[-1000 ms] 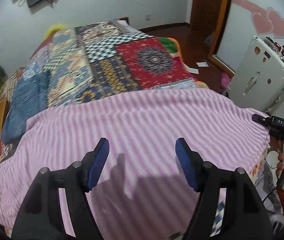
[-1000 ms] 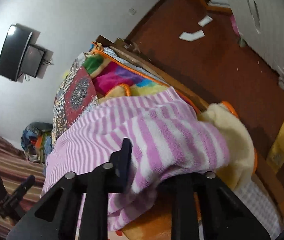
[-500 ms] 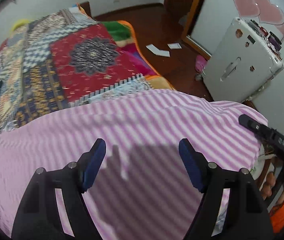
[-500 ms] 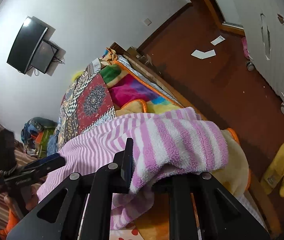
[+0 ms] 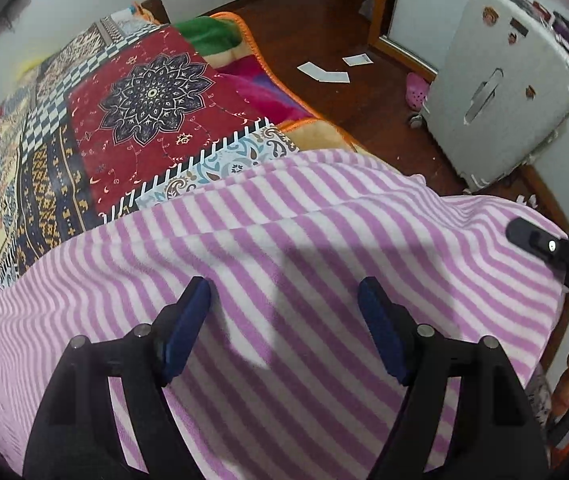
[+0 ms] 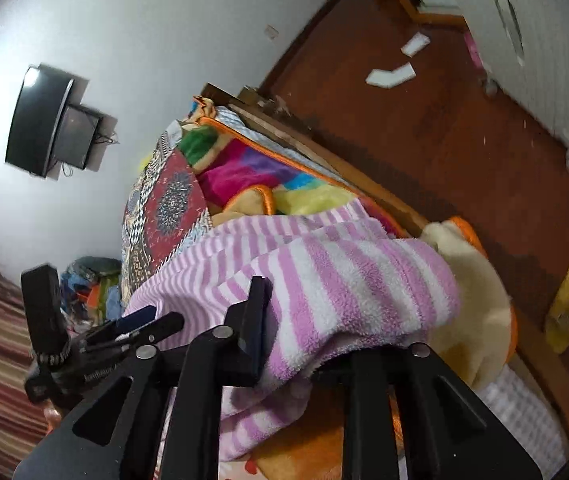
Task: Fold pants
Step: 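Lift the cuff with the right tool and fold it over the pants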
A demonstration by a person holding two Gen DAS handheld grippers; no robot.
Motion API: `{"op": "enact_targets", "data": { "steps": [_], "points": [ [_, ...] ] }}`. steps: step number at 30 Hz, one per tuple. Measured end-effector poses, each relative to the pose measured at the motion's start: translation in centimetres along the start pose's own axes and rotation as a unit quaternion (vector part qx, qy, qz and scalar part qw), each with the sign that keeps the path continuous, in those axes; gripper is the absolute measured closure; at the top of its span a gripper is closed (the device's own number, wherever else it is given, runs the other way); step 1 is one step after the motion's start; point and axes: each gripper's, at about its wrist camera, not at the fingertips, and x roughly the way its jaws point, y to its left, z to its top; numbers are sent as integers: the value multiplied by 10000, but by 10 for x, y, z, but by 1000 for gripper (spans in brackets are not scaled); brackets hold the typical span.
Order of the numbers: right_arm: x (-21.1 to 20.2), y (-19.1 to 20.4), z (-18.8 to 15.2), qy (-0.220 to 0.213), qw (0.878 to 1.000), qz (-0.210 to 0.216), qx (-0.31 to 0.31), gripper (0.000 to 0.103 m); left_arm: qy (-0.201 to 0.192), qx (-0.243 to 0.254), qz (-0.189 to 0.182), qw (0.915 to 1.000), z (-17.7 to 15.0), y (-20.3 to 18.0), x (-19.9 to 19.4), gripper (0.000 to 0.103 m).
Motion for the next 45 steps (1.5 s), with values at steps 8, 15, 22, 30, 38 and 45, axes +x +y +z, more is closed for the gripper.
{"op": "enact_targets", "data": {
  "steps": [8,15,22,30,38,45],
  "points": [
    [6,-15,17,-76,9994,58,320,81,7,-4,4,10000,-3,-2,5,25],
    [-6,16,20,-277,9991,-97,-305,91,-15,7,-4,10000,-3,-2,6,23],
    [-30,68,26,-568,9944,157,-875,93,-21,-53,-124,9999,-3,1,3,22],
    [-44,169,13,-648,9704,423,-2289,93,-384,-928,-662,9927,-5,68,-54,26],
    [-18,260,-33,-217,9330,804,-3501,93,-1186,-1318,-59,9841,-33,154,-136,25],
    [32,323,-100,447,8799,832,-4657,93,-1403,-1759,279,9740,-94,222,-170,25]
  ]
}}
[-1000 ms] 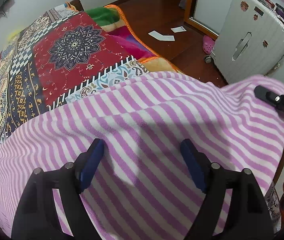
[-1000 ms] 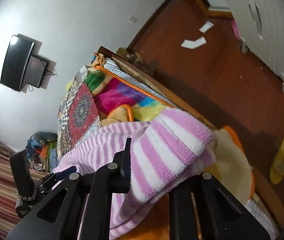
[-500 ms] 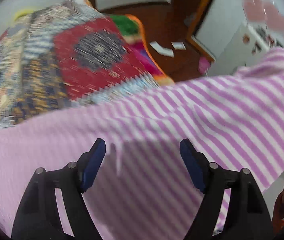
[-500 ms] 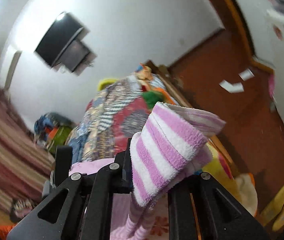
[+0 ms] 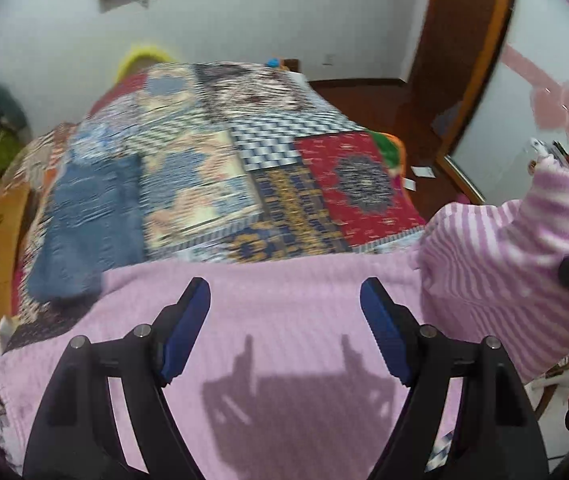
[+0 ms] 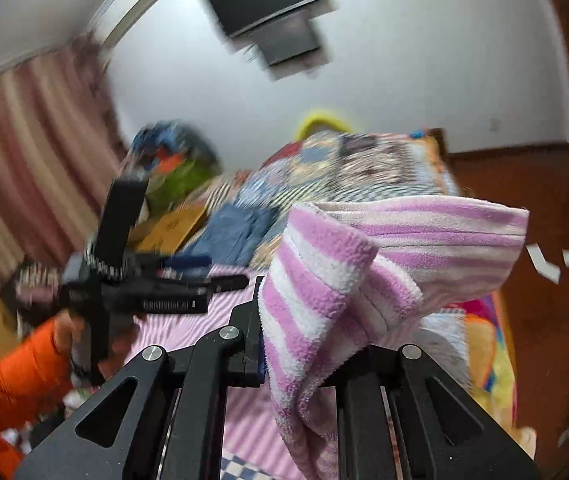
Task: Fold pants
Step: 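Lift the cuff with the right tool and fold it over the pants, then open the right tool and release the cuff onto the pants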
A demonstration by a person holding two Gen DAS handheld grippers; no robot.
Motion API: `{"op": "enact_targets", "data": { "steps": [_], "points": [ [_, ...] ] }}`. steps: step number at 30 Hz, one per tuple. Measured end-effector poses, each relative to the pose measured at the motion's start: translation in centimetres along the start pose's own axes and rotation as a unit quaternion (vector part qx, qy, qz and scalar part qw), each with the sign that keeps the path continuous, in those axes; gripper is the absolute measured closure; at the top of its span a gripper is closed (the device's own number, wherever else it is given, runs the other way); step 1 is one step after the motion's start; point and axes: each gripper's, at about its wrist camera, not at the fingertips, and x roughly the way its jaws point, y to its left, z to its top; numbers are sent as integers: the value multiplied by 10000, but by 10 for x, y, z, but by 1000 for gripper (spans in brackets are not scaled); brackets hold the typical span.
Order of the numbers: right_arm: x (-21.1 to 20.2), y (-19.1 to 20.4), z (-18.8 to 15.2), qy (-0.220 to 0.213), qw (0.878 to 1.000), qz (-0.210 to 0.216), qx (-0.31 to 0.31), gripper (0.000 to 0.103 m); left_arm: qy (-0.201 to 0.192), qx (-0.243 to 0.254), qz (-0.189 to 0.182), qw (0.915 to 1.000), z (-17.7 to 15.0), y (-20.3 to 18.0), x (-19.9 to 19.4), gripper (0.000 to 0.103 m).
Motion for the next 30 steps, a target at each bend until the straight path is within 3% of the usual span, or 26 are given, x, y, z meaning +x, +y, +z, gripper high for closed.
{"op": "enact_targets", "data": {
  "steps": [6,12,18,25,28,30],
  "points": [
    [83,53,-12,929,9933,253,-643,93,-62,-740,191,9971,-40,88,-26,26],
    [152,91,-58,2018,9710,457,-1201,93,-177,-1061,737,9915,-88,150,-48,26],
    [163,86,-73,2269,9678,462,-991,91,-74,-1246,744,9894,-118,167,-45,26],
    [152,99,-82,2227,9711,482,-715,84,-39,-1100,623,9920,-120,151,-36,26],
    [150,100,-82,2288,9697,644,-570,69,-40,-975,596,9934,-116,142,-33,25],
    [144,104,-79,2338,9674,826,-520,49,-33,-874,639,9941,-112,136,-30,25]
  ]
}}
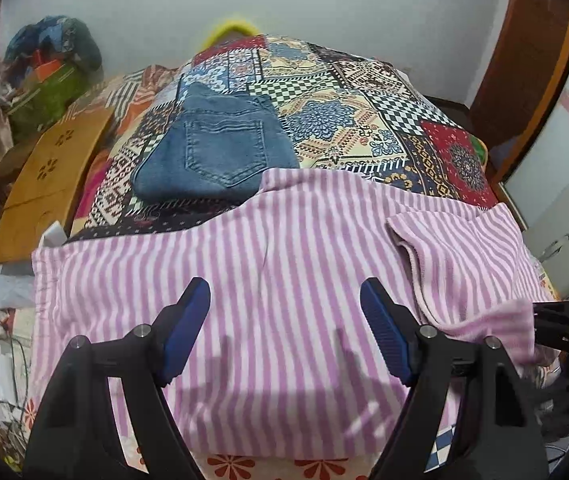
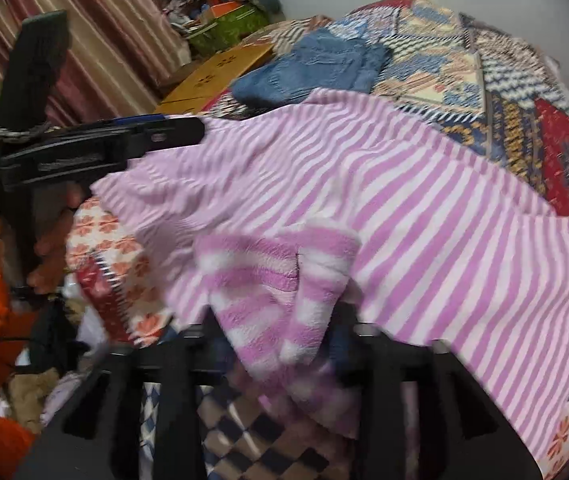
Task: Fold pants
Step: 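Open the right tool and release the cuff onto the pants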
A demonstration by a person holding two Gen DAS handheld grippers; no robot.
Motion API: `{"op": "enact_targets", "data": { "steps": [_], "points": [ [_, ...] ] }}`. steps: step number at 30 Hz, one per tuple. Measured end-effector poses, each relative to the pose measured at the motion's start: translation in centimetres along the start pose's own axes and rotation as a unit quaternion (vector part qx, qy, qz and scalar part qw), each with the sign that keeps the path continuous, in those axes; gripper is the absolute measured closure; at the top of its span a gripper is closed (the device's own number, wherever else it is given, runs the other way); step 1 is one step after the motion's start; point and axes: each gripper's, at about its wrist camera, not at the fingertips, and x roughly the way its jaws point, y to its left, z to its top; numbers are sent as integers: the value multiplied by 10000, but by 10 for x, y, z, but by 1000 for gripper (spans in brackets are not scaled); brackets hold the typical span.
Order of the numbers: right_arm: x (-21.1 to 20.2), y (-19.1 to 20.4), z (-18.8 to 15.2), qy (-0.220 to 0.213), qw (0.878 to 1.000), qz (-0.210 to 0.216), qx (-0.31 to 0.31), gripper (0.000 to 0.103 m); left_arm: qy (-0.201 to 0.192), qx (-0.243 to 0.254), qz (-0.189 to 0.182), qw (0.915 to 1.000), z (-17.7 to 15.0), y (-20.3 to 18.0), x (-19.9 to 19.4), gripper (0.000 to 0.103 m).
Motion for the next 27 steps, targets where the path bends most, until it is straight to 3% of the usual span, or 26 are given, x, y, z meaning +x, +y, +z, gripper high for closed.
{"op": "enact_targets", "data": {
  "steps": [4,7,10,13,16,20,27],
  "points": [
    [-24,1,3,15,9996,296,-16,45,74,78,-23,9999,7,-6,9,25],
    [-50,-18,12,-215,9987,417,207,45,156,180,-56,9997,12,-12,21,25],
    [-67,-46,27,-411,9986,150,306,44,279,268,-79,9992,15,-19,36,25],
    [-62,-70,48,-344,9991,-240,47,44,476,351,-148,9981,17,-25,57,25],
    [-40,-94,68,-147,9988,-396,-234,44,632,413,-222,9969,18,-32,75,25],
    [4,-130,89,398,9988,12,-290,44,786,593,-279,9947,20,-41,96,25],
    [60,-145,94,1338,9869,591,-688,44,917,687,-499,9922,28,-47,119,25]
  ]
}}
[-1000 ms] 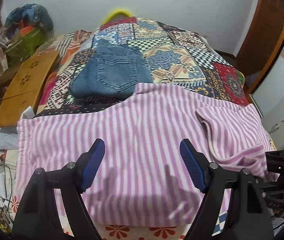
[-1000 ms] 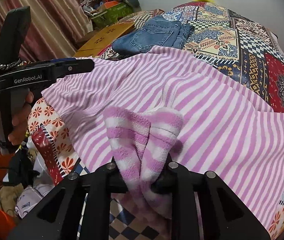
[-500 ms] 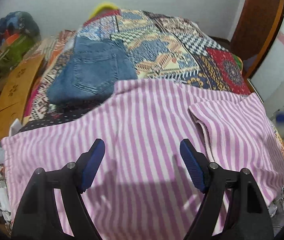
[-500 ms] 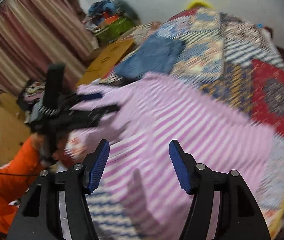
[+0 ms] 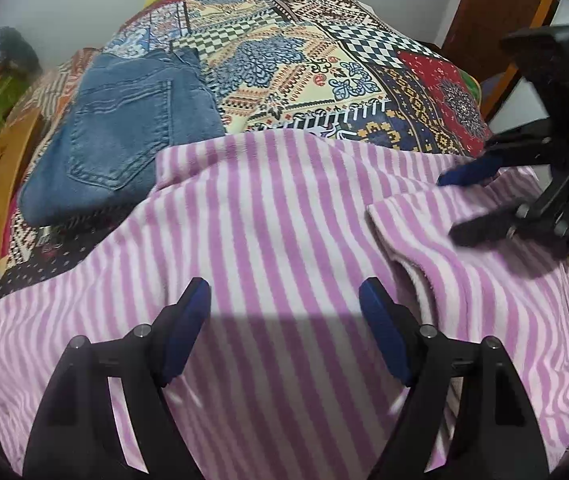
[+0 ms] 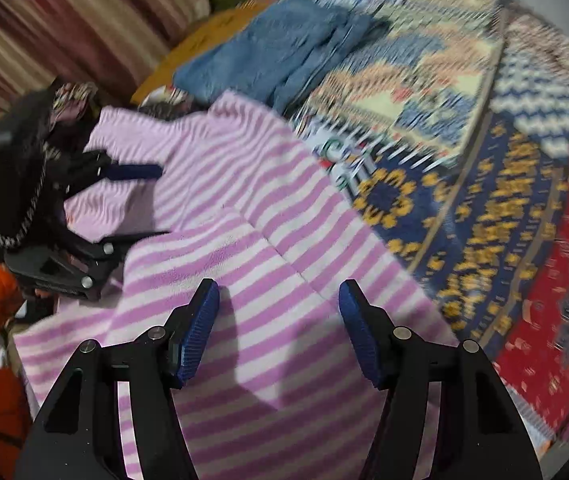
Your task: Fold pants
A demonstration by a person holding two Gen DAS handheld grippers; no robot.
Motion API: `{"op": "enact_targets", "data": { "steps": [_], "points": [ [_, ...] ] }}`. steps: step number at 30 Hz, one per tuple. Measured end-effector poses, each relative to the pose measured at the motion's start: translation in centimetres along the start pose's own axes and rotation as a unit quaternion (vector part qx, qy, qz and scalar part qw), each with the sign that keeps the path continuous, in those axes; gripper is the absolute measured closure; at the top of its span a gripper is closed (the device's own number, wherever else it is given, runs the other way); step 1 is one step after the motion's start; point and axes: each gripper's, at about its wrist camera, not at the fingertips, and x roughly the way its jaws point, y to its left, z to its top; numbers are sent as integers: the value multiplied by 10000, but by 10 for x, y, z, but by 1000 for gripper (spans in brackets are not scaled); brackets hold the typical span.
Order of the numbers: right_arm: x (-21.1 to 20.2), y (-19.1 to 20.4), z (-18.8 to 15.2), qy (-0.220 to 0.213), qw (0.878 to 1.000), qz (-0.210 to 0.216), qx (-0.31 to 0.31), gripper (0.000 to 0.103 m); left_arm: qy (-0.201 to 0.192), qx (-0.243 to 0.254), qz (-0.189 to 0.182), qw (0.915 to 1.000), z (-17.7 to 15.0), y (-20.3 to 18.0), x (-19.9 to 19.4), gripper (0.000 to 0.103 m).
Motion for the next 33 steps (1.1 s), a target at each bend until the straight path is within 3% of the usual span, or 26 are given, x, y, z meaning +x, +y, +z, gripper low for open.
{"op": "enact_targets", "data": {
  "steps": [5,12,18,24,31,33],
  "points": [
    [-2,3,-8,-57,9996,266,-114,43,84,23,-164,9998,2,-3,6,25],
    [-22,6,-15,-89,9990,342,-273,70,126,-8,-277,9995,0,-2,4,25],
    [-28,7,-18,-150,9993,81,-320,67,94,39,-357,9993,-4,-6,-3,25],
    [-45,5,-21,-467,9981,-315,259,64,79,70,-511,9986,-7,-13,-12,25],
    [-84,69,-52,-1167,9888,-815,443,56,-162,-313,167,9992,-19,-5,-48,25],
    [-91,90,-61,-1375,9860,-790,509,48,-229,-426,266,9985,-29,-1,-63,25]
  ]
}}
